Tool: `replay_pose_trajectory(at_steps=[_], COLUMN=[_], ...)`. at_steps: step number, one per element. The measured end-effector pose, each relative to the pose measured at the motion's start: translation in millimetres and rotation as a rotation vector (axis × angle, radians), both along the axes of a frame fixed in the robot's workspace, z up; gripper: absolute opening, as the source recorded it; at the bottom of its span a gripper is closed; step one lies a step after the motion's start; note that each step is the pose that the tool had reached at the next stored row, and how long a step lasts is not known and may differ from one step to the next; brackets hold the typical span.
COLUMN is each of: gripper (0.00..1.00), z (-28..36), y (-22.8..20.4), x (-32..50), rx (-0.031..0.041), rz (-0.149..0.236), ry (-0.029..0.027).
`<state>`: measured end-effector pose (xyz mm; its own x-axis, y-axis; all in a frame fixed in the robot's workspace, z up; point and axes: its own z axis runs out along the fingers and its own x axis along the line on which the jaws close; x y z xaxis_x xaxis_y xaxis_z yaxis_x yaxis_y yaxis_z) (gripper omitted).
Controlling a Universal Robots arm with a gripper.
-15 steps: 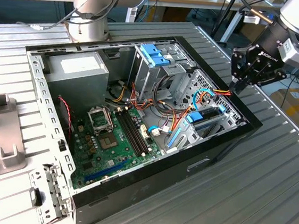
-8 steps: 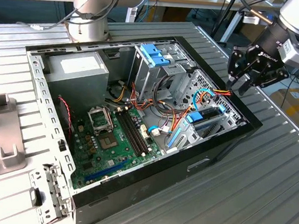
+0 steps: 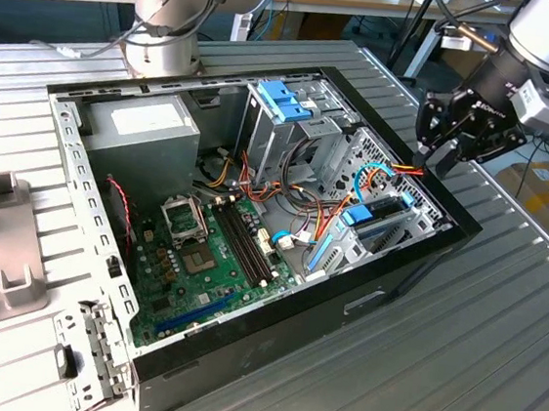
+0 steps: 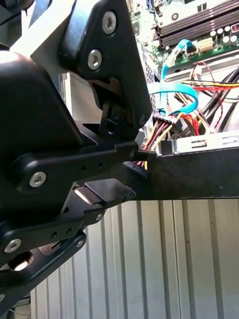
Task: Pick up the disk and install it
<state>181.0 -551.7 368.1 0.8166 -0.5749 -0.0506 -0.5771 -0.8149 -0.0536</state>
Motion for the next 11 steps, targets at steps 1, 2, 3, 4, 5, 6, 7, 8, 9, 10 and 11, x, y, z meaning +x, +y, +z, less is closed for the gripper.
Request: replay_pose_trajectory(at_steps=[1,2,3,4,5,6,7,8,9,10,11], gripper=[0.42,0.42,0.42,0.42,0.42,0.42,0.42,0.42,0.42,0.42,0.42], z=[-1.2,-2.4,-2.8,-3.3,-4.2,-4.8,-5.1,-5.1,-5.1,-5.2,-5.3], y=[0.0,-0.2,-1.0,-1.3,-1.9,-2.1,-2.2,-2.2,-2.2,-2.2,-2.2], x=[0.9,0.9,1.0,1.0,1.0,1.0,1.0,1.0,1.0,1.0,1.0], rx=[-0.0002,-0.0002,-0.0007,-0.0007,-0.0009,-0.0011,-0.0013,-0.0014,-0.0014,-0.0013,-0.0012], rz=[0.0,0.0,0.0,0.0,0.0,0.0,0.0,0.0,0.0,0.0,0.0], ry=[0.0,0.0,0.0,0.0,0.0,0.0,0.0,0.0,0.0,0.0,0.0])
